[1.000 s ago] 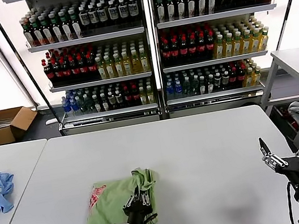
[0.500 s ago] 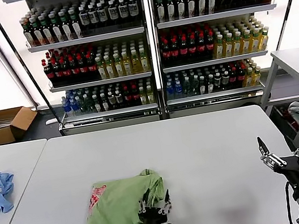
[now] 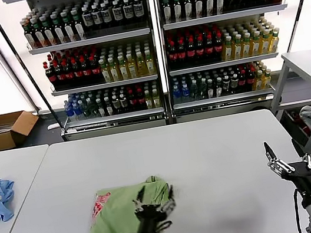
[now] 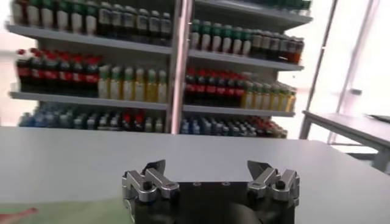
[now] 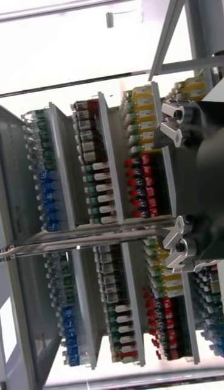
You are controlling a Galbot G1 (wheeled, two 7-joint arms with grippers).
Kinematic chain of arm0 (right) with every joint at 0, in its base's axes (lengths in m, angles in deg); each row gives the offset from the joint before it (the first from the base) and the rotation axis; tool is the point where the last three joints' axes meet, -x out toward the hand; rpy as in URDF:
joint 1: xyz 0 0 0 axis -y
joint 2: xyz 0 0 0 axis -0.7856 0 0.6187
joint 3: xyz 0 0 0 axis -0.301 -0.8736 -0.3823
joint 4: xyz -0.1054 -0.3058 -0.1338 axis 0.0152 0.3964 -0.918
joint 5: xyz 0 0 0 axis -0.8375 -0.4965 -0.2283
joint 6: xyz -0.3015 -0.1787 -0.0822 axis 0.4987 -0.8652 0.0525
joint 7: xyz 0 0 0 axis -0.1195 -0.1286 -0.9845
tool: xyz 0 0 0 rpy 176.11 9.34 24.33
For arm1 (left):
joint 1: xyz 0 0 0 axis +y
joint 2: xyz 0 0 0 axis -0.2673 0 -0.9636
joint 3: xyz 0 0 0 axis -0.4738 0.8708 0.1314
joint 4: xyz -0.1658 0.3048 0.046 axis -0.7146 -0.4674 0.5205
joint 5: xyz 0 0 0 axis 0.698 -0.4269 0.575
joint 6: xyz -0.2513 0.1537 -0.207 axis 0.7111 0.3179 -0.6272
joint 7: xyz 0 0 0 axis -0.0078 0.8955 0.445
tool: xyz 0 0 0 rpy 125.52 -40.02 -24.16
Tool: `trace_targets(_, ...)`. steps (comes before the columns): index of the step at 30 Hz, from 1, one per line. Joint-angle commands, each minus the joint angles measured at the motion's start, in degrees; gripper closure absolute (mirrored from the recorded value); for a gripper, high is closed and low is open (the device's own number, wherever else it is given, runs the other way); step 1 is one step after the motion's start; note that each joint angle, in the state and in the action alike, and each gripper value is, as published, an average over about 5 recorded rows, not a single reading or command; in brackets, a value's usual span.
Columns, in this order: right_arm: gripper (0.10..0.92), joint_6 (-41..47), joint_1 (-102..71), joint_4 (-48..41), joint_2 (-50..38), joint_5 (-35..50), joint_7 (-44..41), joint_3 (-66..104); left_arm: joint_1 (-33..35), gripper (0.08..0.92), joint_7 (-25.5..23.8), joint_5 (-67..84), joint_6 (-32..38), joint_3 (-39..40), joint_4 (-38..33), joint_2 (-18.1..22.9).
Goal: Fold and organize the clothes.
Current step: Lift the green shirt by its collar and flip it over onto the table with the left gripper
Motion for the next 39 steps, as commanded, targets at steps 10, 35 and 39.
trace_targets(10, 0.203, 2.24, 1.33, 0.7, -0.22, -1.85, -0.6, -0.96, 14.07, 0.177, -5.89, 11.41, 0.49, -27.82, 1.93, -6.99)
trace_targets(35, 0.203, 0.76, -9.71, 0.07, -1.68, -0.83, -1.29, 9.2, 15.92, 0.177, -18.78, 10.1, 3.49, -28.96, 9.8, -7.53)
trace_targets(39, 0.203, 0.29, -10.19, -0.28, -1.1, -1.17, -1.39, 8.9, 15.34, 0.177, -18.64, 11.4, 3.53, -30.02, 11.52, -7.59)
